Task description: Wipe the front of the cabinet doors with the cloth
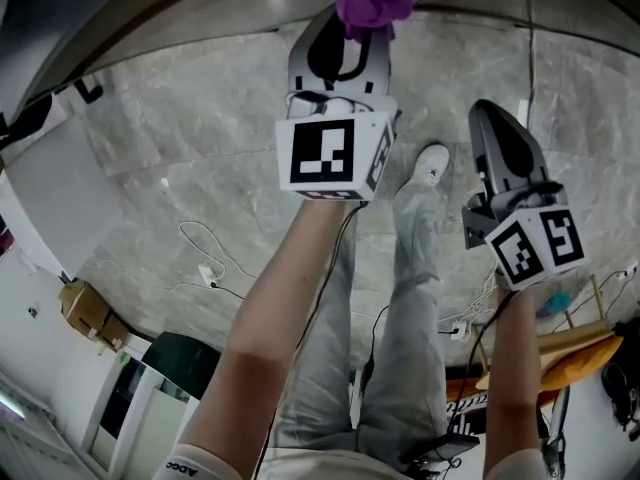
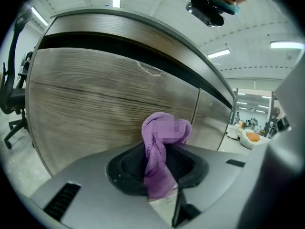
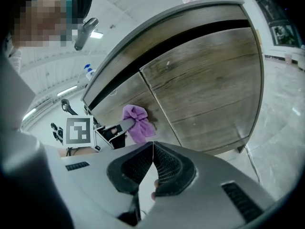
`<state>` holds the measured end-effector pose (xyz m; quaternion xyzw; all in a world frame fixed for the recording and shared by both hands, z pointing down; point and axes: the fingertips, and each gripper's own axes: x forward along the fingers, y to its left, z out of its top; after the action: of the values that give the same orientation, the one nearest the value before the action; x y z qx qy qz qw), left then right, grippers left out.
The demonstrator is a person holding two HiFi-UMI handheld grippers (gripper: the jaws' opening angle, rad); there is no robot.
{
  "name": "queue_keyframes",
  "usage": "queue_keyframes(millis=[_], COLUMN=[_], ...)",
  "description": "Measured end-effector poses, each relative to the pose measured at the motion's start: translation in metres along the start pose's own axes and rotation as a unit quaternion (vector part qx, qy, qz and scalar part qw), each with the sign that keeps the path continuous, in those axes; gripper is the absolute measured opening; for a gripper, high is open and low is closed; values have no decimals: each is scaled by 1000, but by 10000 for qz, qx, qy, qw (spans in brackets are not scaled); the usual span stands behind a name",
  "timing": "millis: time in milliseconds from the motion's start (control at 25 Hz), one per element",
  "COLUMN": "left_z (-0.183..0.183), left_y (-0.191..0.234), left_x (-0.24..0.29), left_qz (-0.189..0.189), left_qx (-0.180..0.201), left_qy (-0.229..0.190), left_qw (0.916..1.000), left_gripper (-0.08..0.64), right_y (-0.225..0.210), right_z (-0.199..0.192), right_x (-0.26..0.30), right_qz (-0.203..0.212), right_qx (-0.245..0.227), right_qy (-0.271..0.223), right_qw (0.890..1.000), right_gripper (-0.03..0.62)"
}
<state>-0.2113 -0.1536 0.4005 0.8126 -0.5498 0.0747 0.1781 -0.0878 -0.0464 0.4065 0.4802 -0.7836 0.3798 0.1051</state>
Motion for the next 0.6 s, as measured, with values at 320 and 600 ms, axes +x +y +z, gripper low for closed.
queue_keyframes(millis=[320, 600], left_z=[10, 14], left_y=[101, 168], left_x=[-48, -82], left_qz=[152, 585], left_qx=[317, 223], left_qy=[48, -12], left_qw=[9994, 9980], left_gripper=[104, 104], right_y=[67, 112], right_z=[-15, -20], right_x=[46, 70], right_qz=[161, 387], right_qx=[-43, -424], right_qy=[-7, 268], right_qw=[9999, 9980], right_gripper=[28, 28])
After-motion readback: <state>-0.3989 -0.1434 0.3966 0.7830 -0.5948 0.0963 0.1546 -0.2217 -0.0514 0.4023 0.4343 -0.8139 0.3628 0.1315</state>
